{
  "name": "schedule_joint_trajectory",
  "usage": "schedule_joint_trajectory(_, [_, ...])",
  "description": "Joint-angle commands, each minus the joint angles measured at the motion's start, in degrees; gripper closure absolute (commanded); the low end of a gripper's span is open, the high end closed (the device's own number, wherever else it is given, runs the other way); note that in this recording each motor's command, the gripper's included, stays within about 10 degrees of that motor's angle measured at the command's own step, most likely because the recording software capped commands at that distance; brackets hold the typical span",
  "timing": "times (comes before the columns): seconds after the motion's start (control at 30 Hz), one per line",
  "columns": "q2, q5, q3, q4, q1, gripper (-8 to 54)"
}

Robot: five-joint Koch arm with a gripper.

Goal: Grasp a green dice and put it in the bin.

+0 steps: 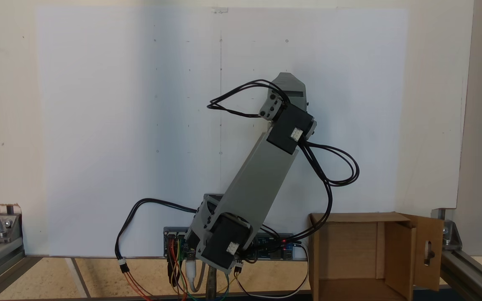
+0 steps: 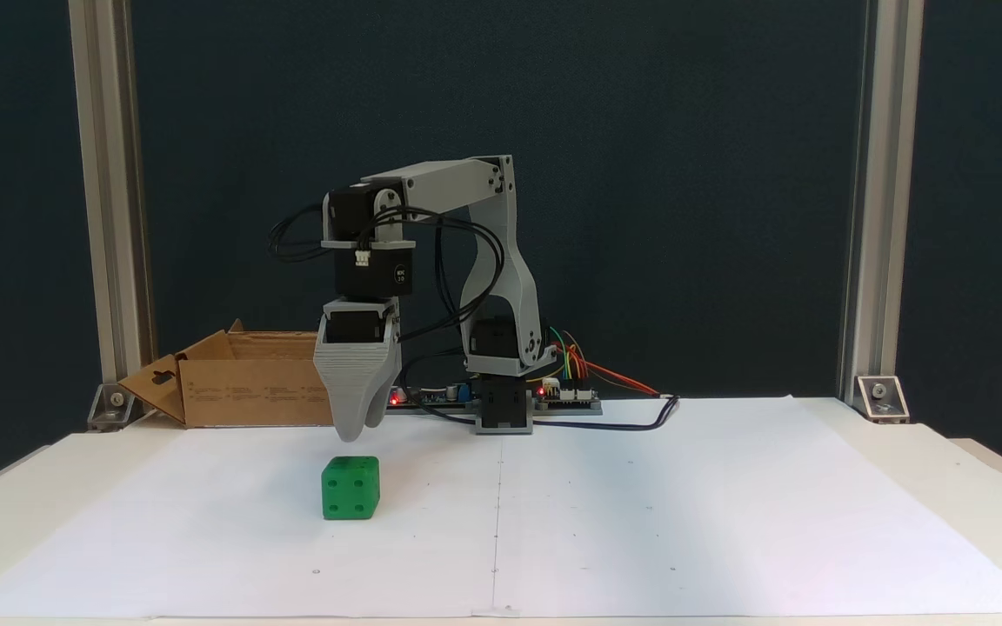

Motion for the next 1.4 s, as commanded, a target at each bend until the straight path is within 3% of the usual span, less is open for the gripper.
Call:
schedule_joint_trajectory(0.0, [0.2, -3.0, -0.4, -0.9, 0.1, 3.3])
schedule_joint_trajectory(1.37, [-4.0, -3.0, 3.3, -9.1, 0.4, 4.0])
